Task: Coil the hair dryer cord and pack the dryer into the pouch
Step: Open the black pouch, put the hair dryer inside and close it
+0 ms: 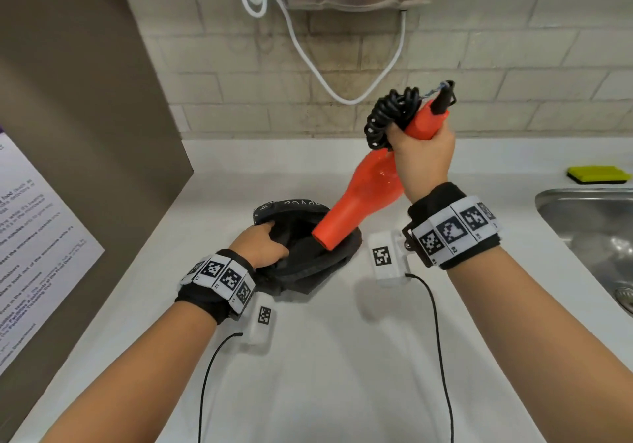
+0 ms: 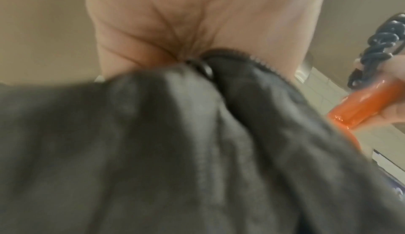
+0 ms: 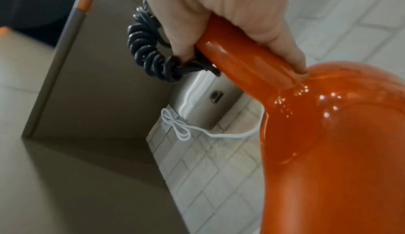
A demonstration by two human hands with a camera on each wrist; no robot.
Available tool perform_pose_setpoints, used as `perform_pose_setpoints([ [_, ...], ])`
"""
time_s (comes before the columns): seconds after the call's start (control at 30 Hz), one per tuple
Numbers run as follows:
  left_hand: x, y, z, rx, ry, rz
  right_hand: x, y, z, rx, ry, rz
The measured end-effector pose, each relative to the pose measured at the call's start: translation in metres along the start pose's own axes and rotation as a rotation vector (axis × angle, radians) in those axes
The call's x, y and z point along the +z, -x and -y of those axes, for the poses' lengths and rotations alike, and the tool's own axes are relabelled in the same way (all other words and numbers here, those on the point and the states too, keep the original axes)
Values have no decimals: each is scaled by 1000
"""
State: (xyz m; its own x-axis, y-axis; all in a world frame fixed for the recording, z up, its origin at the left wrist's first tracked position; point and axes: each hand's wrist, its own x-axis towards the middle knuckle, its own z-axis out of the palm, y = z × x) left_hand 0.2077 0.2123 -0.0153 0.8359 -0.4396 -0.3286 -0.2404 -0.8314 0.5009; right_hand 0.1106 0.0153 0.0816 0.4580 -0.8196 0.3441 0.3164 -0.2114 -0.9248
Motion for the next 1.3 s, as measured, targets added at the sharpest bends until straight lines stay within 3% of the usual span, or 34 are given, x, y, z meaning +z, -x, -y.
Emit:
perform_pose_setpoints([
  [0.2, 1, 4, -4, 71, 149, 169, 13, 13, -24, 195, -148, -220],
  [0.37, 3, 2, -5, 92, 291, 225, 18, 27, -40, 221, -134, -205],
  [0.5, 7, 2, -7, 18, 474, 294, 15, 29, -47, 249, -209, -120],
  [0.67, 17, -5, -4, -36, 453, 226, 12, 30, -50, 331, -318, 94],
  [0.8, 26, -7, 1, -69, 430, 183, 4, 20, -51, 426, -110, 201],
  [0.9, 30, -9, 5, -88, 417, 140, -7, 12, -53, 472, 53, 202],
  [1.07, 31, -10, 9, -122, 419, 57, -29, 6, -35, 635, -317, 326],
  [1.13, 30, -10, 9, -99, 386, 4, -37, 3, -29, 687, -332, 368],
  [1.2, 30, -9, 9, -70, 335, -30, -41, -2, -30, 739, -259, 366],
  [1.3, 31, -7, 8, -46, 277, -54, -43, -7, -39, 742, 45, 420],
])
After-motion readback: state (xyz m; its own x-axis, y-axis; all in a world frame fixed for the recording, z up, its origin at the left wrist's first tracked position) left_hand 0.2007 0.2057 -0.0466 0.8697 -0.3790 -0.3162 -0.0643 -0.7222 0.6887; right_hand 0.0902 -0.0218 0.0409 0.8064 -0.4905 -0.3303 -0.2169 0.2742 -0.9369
